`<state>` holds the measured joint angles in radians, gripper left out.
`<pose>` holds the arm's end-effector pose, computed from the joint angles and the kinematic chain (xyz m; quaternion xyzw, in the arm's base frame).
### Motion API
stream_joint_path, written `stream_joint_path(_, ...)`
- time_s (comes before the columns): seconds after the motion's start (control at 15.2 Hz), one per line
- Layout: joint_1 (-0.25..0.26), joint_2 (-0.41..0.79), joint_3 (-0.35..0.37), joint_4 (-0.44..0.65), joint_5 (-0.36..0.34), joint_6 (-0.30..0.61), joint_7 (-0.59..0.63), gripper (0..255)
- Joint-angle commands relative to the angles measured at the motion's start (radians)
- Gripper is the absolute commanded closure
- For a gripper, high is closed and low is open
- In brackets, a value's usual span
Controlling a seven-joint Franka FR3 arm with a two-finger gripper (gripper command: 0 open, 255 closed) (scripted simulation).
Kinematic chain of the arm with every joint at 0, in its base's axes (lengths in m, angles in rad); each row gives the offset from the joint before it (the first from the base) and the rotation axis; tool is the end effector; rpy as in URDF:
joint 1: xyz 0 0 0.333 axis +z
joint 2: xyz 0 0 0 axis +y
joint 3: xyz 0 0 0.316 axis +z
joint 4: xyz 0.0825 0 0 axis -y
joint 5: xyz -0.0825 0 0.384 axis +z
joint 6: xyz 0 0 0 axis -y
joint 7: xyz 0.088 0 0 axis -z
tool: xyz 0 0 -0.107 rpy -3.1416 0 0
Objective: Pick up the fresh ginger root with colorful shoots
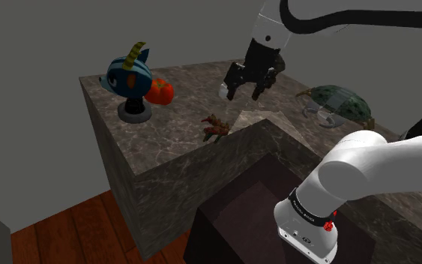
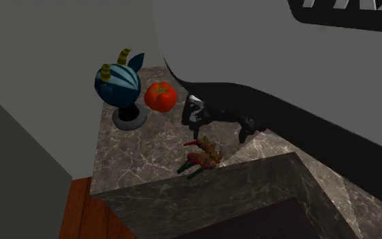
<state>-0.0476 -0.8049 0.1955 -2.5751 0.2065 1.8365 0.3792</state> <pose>0.3142 0.0698 0.5099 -0.9851 0.1665 -0.0220 0.0362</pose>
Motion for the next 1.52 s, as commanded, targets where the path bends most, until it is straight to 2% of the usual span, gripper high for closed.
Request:
stream_joint_path(0.0,-0.008,-0.010,0.044,-0.061,0.043,0.066,0.098,0)
stream_joint_path(0.26,-0.017,0.024,0.151,-0.148,0.138,0.218,0.289,0)
stream_joint_path(0.59,-0.037,0.137,0.299,-0.204,0.246,0.428,0.521,0)
stream_joint_path(1.06,-0.034,0.215,0.334,-0.255,0.277,0.556,0.510,0)
stream_joint_path(1.19,-0.033,0.223,0.337,-0.259,0.279,0.568,0.509,0)
stream_joint_path(1.25,-0.034,0.224,0.337,-0.260,0.279,0.569,0.507,255)
stream_joint_path(1.45,-0.034,0.225,0.337,-0.260,0.279,0.571,0.507,255)
